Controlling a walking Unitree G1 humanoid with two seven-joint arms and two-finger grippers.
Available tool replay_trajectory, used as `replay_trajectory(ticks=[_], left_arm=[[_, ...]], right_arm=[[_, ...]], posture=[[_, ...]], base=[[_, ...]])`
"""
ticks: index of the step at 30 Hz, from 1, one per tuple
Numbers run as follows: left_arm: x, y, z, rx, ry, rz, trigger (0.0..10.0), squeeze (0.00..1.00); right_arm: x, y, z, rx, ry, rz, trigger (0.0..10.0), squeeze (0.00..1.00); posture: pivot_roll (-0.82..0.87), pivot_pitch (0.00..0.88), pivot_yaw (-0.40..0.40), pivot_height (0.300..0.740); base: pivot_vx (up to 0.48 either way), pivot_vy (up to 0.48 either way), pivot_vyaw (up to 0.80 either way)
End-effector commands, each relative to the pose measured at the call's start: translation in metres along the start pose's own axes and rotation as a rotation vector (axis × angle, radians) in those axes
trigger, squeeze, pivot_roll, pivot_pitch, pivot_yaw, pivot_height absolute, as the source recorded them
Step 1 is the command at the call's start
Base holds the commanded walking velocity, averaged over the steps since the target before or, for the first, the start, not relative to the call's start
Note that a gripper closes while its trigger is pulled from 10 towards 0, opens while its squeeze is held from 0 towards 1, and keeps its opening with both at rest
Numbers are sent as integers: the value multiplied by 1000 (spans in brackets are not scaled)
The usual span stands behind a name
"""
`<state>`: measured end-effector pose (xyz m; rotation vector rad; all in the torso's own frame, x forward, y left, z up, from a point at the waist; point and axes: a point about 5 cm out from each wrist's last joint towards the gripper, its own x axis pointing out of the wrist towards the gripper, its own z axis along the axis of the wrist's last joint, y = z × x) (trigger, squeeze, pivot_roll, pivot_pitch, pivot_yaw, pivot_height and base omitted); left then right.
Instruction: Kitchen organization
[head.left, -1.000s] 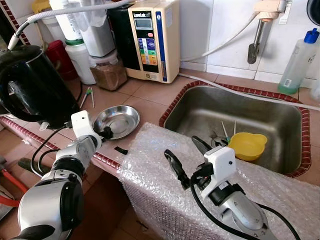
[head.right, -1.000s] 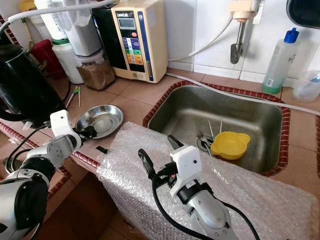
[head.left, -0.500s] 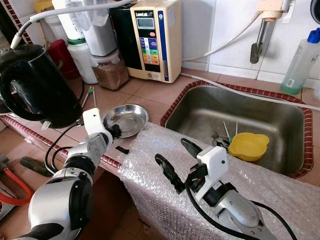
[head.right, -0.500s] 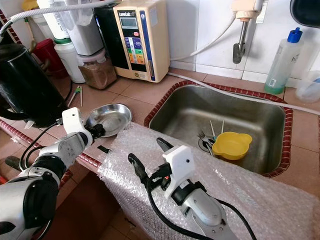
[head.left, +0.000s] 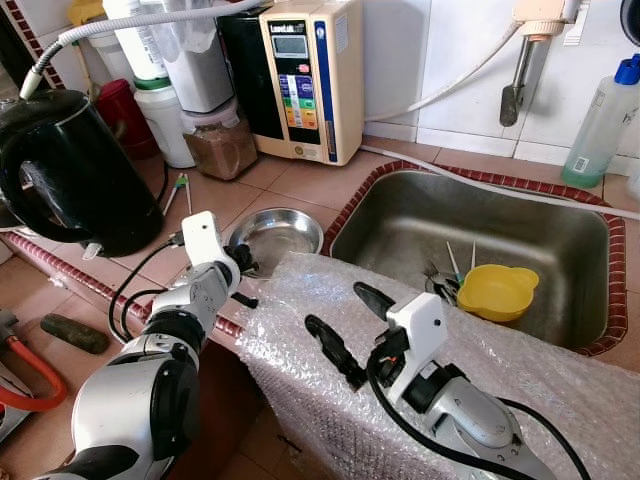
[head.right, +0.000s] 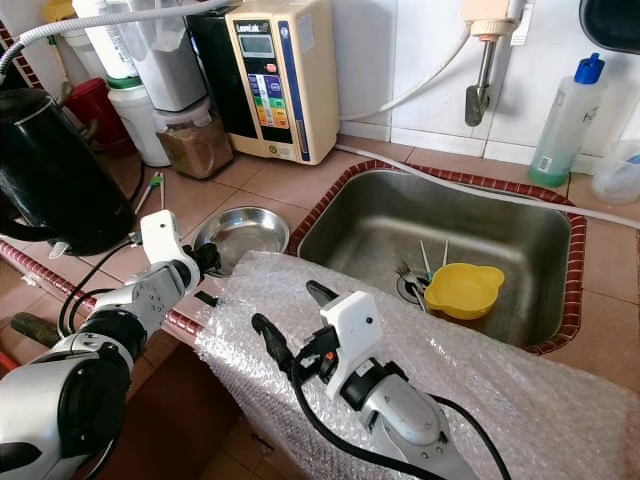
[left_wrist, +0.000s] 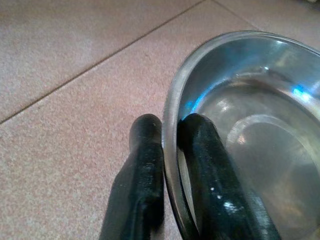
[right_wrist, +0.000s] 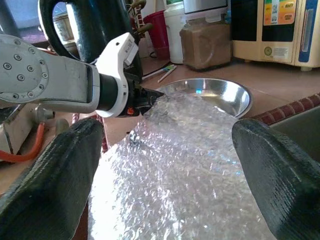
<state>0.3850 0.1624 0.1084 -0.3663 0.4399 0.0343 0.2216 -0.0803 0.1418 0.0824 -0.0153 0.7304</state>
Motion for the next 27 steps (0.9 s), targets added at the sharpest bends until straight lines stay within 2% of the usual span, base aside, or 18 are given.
replay_trajectory(ticks=[1, 15, 20, 26, 27], left_arm=[[0, -2, 10, -9, -36, -2, 0, 0], [0, -6, 11, -12, -56, -12, 0, 0], [0, -2, 13, -19, -71, 5, 0, 0], [-2, -7, 33, -69, -211, -29, 0, 0], [-2, -7, 33, -69, -211, -29, 0, 0]], right_arm=[[3, 2, 0, 3, 2, 15, 10000, 0], [4, 1, -1, -7, 11, 11, 10000, 0], [4, 2, -1, -5, 8, 11, 10000, 0], [6, -3, 1, -35, -2, -24, 10000, 0], [6, -3, 1, -35, -2, -24, 10000, 0]], posture=[[-16, 0, 168, 740], [-21, 0, 169, 740], [-19, 0, 167, 740], [-18, 0, 165, 740], [-18, 0, 165, 740]], base=[[0, 0, 0], [0, 0, 0], [0, 0, 0], [0, 0, 0], [0, 0, 0]])
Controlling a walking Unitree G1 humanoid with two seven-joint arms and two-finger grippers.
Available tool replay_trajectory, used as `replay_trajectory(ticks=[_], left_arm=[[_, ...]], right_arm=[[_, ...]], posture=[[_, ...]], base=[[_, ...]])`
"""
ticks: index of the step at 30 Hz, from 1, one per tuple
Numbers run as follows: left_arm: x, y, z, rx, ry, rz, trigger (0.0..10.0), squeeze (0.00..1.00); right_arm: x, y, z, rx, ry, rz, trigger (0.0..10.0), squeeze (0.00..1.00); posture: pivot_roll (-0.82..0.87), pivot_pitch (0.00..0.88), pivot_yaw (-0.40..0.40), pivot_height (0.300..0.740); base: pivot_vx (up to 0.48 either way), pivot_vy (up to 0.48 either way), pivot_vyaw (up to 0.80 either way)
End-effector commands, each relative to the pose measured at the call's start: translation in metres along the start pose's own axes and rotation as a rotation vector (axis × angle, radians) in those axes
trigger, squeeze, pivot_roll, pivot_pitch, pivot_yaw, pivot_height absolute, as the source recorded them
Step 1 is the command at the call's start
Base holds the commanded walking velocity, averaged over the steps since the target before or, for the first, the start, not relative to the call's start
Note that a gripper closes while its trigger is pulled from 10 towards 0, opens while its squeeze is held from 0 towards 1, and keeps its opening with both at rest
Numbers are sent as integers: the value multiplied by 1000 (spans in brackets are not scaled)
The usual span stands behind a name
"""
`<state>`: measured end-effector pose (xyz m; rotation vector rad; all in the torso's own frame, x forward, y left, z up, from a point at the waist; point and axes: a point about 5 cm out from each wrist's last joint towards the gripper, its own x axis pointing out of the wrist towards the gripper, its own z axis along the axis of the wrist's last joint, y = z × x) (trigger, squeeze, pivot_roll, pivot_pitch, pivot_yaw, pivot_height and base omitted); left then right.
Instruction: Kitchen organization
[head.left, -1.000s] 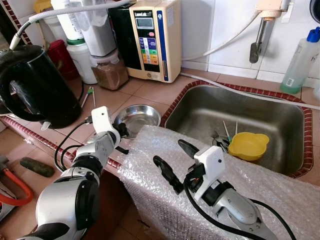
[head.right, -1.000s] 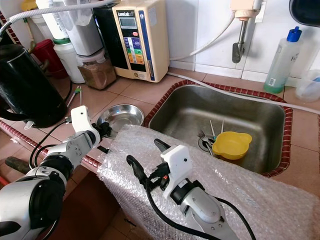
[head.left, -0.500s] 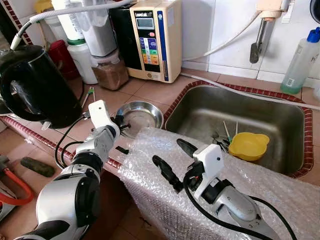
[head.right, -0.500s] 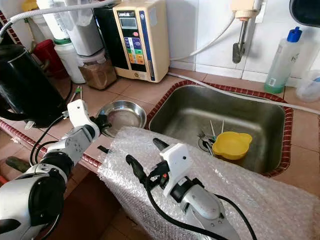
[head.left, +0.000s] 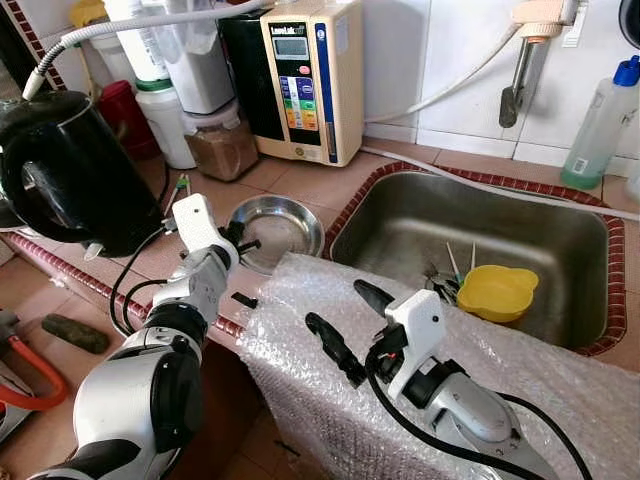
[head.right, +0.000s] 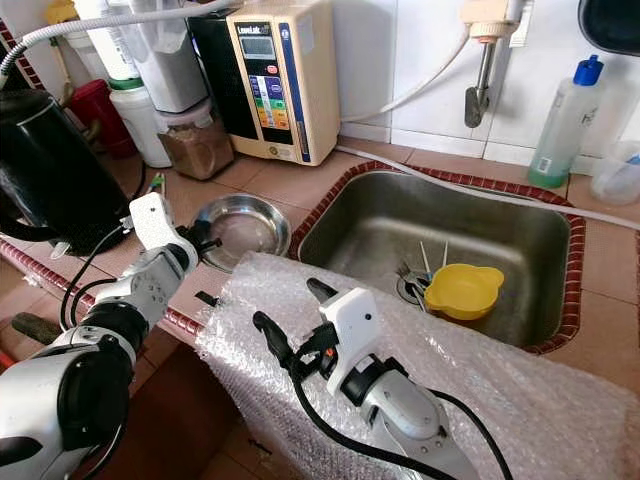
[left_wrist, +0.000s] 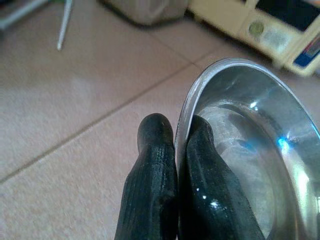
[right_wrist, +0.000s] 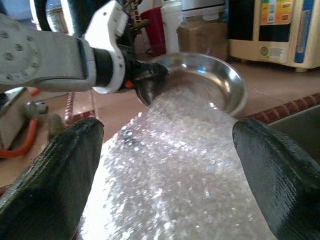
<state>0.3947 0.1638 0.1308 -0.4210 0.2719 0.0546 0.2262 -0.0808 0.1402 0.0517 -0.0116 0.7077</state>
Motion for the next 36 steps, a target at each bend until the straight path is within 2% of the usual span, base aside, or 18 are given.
replay_trajectory(ticks=[1, 7, 10, 12, 14, 15, 16, 19, 25, 29, 32, 36], left_arm=[[1, -3, 15, -15, -79, -30, 0, 0], [1, -27, 33, -43, -167, -188, 0, 0], [-1, -44, 41, 13, -219, -287, 0, 0], [-1, -46, 41, 18, -226, -299, 0, 0], [-3, -55, 46, 66, -270, -359, 0, 0], [-3, -55, 46, 66, -270, -359, 0, 0], [-6, -65, 51, 127, -322, -417, 0, 0], [-10, -74, 54, 182, -366, -471, 0, 0], [-15, -91, 49, 258, -395, -581, 0, 0], [-22, -105, 38, 295, -403, -693, 0, 0], [-25, -112, 31, 288, -395, -765, 0, 0], [-27, -114, 28, 287, -395, -790, 0, 0]], right_arm=[[4, -1, 4, -14, -24, -16, 10000, 0], [5, -10, 12, -39, -77, -90, 10000, 0], [4, -23, 21, -66, -128, -192, 10000, 0], [4, -25, 23, -68, -135, -206, 10000, 0], [0, -38, 29, -83, -167, -295, 10000, 0], [0, -38, 29, -83, -167, -295, 10000, 0], [-3, -48, 34, -90, -194, -355, 10000, 0], [-5, -54, 39, -110, -217, -386, 10000, 0], [-6, -63, 50, -107, -268, -429, 10000, 0], [-6, -72, 57, -90, -302, -470, 10000, 0], [-3, -76, 61, -84, -311, -482, 10000, 0], [-1, -81, 64, -89, -320, -504, 10000, 0]], posture=[[-18, 0, 164, 740], [-17, 0, 163, 740], [-20, 0, 162, 740], [-20, 0, 162, 740], [-21, 0, 162, 740], [-21, 0, 162, 740], [-22, 0, 162, 740], [-24, 0, 160, 740], [-27, 0, 158, 740], [-34, 0, 152, 740], [-38, 0, 148, 740], [-37, 0, 145, 740]], base=[[0, 0, 0], [0, 0, 0], [0, 0, 0], [0, 0, 0], [0, 0, 0], [0, 0, 0], [0, 0, 0], [0, 0, 0], [0, 0, 0], [0, 0, 0], [0, 0, 0], [0, 0, 0]])
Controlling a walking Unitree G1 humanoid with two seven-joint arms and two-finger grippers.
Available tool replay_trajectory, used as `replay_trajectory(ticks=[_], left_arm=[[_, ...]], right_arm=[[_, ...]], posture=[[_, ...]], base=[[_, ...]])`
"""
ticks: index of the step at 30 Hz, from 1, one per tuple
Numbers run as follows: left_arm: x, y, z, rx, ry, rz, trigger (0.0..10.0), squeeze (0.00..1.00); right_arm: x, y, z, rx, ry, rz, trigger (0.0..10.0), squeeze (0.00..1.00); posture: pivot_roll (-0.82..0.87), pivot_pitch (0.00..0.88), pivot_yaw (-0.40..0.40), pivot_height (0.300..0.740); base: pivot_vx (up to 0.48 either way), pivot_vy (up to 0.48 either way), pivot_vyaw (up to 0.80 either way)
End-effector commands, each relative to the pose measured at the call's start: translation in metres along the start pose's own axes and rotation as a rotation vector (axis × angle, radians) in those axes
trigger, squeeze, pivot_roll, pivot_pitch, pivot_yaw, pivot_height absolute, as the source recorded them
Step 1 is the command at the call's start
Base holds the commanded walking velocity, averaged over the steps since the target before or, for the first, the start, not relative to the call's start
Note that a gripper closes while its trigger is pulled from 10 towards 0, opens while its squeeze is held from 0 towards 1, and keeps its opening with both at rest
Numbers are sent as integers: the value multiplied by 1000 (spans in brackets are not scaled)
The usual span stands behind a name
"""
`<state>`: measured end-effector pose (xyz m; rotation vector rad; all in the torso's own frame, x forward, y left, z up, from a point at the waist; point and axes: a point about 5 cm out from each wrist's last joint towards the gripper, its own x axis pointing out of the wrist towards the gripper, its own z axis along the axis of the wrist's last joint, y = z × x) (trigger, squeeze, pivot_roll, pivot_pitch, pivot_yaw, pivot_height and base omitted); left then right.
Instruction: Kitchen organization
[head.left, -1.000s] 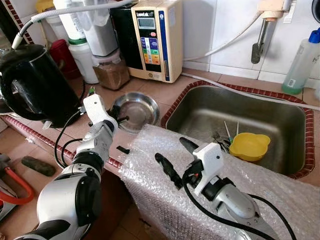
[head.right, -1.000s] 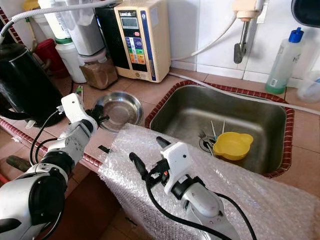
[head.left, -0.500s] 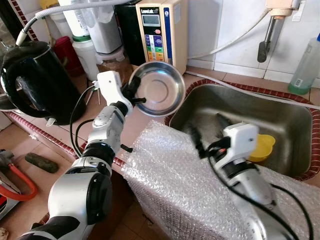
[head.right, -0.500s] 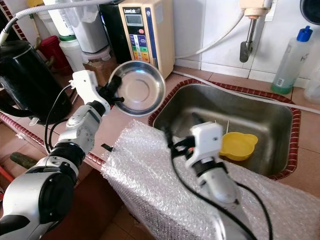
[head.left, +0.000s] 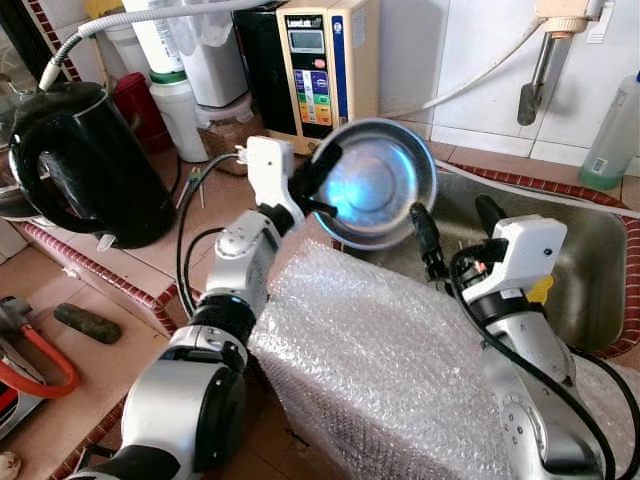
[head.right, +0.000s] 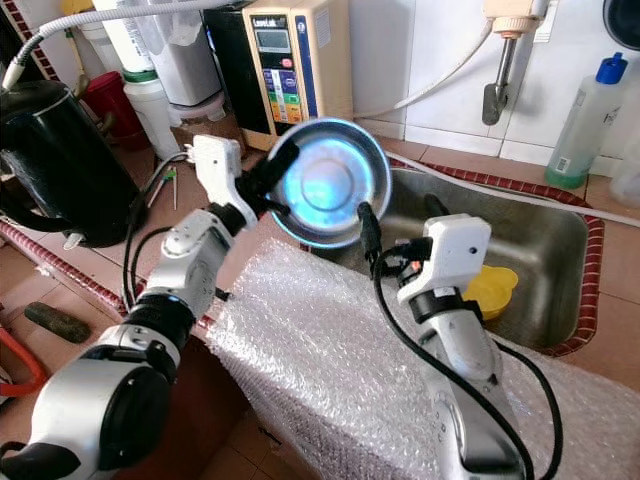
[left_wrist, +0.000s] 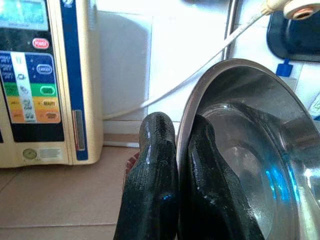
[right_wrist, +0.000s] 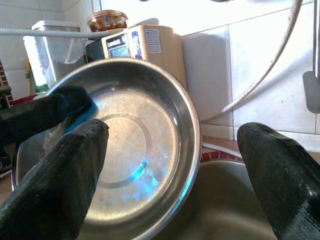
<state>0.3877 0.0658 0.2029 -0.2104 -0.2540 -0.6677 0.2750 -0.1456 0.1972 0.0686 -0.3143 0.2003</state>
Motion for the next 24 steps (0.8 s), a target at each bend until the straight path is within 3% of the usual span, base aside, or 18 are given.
replay_trajectory(ticks=[1, 15, 16, 17, 24], left_arm=[[-2, 4, 7, 19, -29, -2, 0, 0], [-1, -7, 6, -25, -57, -79, 0, 0], [-1, -8, 7, -30, -60, -92, 0, 0], [-1, -11, 7, -38, -65, -113, 0, 0], [-1, -15, 6, -49, -66, -143, 0, 0]], right_arm=[[6, -2, 3, 6, -17, -23, 10000, 0], [28, -17, 3, 24, -34, -110, 10000, 0], [30, -18, 2, 41, -30, -113, 7412, 0], [34, -18, 0, 66, -25, -115, 0, 0], [41, -20, -5, 113, 1, -134, 0, 0]], posture=[[-37, 0, 145, 740], [-37, 0, 148, 740], [-36, 0, 147, 740], [-35, 0, 147, 740], [-32, 0, 149, 740]], base=[[0, 0, 0], [0, 0, 0], [0, 0, 0], [0, 0, 0], [0, 0, 0]])
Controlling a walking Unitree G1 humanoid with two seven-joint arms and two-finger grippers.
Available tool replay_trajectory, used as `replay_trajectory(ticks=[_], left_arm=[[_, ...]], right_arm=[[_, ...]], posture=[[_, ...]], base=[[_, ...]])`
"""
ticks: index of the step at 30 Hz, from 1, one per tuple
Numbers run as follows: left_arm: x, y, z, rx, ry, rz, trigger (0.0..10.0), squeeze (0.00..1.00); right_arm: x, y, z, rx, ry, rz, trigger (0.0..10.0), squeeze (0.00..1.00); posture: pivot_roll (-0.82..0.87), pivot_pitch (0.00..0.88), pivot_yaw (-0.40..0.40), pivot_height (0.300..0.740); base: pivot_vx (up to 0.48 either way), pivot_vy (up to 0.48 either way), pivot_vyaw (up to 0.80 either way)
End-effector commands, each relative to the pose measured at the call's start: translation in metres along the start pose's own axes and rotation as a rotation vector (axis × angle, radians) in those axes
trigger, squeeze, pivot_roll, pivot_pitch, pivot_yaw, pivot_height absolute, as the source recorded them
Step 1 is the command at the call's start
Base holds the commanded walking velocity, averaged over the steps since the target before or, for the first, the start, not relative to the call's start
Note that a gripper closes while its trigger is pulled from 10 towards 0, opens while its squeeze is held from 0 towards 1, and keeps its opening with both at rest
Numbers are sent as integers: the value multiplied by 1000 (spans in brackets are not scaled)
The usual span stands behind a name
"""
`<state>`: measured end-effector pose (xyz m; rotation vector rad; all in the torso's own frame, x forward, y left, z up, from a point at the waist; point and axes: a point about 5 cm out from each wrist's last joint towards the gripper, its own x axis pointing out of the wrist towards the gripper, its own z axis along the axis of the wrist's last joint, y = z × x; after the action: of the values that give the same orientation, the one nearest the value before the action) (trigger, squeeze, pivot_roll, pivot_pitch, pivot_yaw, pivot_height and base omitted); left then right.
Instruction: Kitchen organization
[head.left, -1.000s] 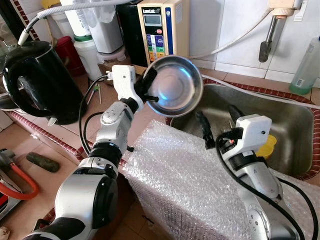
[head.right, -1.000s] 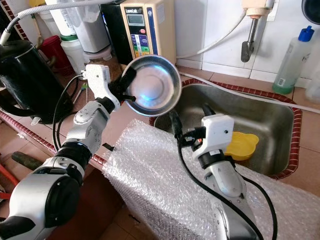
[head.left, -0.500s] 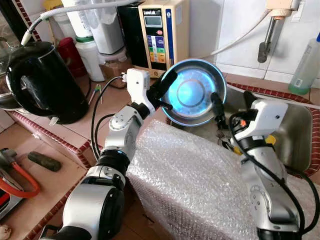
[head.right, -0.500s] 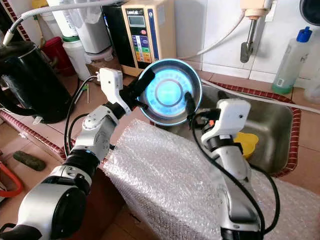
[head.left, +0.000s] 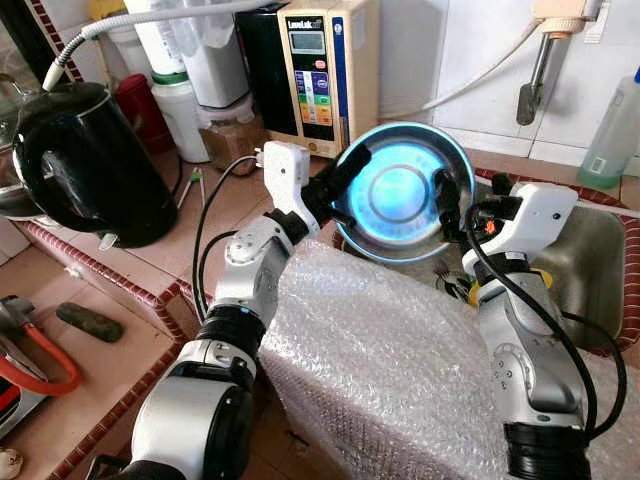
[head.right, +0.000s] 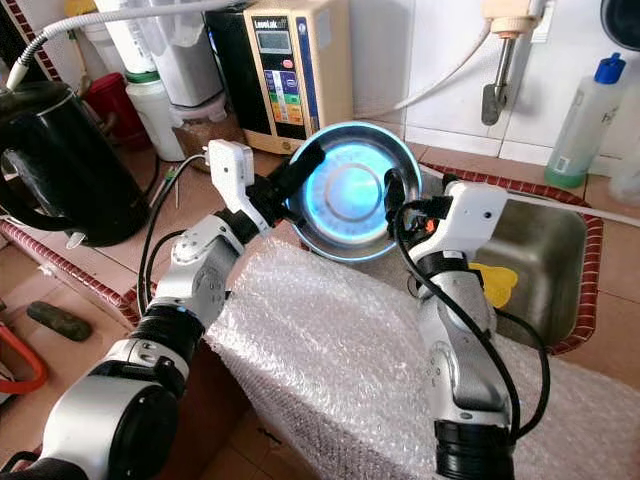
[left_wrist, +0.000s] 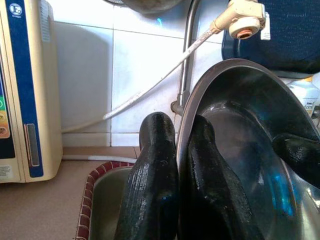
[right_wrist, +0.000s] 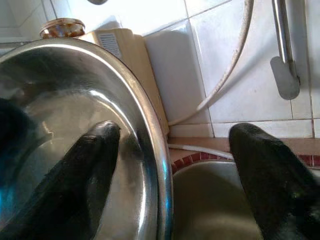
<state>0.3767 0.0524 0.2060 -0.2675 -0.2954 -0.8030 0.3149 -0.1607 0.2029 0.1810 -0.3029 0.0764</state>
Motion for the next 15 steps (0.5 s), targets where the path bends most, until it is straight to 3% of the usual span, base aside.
replay_trajectory(ticks=[1, 5, 11, 15], left_arm=[[-2, 2, 5, 10, -18, -11, 0, 0], [-2, 2, 5, 3, -16, -12, 0, 0], [-1, -1, 4, -6, -14, -25, 0, 0], [-2, -2, 4, -10, -14, -24, 0, 0]], right_arm=[[5, 4, 0, 21, 7, 5, 0, 0], [5, 5, -7, 24, 57, 12, 0, 0], [2, 21, -21, 48, 165, 161, 0, 0], [1, 26, -24, 44, 187, 179, 0, 0]], posture=[[-32, 0, 149, 740], [-35, 0, 153, 740], [-38, 0, 149, 740], [-36, 0, 146, 740]], base=[[0, 0, 0], [0, 0, 0], [0, 0, 0], [0, 0, 0]])
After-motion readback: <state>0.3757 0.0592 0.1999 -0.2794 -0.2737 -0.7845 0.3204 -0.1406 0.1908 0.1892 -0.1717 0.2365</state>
